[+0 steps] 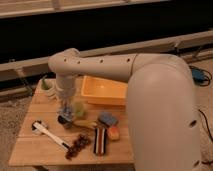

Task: Place towel in metal cup

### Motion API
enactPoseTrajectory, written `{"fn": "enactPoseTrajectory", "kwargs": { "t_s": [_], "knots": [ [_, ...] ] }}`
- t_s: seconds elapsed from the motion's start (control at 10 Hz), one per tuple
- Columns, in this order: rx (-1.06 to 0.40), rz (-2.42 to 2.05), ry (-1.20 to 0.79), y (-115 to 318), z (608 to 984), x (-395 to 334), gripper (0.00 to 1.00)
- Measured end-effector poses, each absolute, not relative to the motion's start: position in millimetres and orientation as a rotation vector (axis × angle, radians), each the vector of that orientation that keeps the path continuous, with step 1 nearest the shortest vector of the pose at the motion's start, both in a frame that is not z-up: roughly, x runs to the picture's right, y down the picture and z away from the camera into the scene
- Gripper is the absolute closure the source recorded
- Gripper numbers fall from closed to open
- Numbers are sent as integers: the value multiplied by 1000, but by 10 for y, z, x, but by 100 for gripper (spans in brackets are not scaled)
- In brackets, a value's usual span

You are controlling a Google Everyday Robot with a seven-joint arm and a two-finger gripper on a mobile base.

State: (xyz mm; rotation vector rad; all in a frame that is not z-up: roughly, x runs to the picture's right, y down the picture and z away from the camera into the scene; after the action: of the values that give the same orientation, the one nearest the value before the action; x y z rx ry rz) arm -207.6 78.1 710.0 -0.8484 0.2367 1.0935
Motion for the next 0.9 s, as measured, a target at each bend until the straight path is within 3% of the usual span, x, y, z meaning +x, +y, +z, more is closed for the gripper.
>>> {"fn": "enactPoseTrajectory", "kwargs": {
  "t_s": [0.9],
  "knots": [
    [-825, 984, 235, 1107, 7111, -2286, 98]
  ]
}}
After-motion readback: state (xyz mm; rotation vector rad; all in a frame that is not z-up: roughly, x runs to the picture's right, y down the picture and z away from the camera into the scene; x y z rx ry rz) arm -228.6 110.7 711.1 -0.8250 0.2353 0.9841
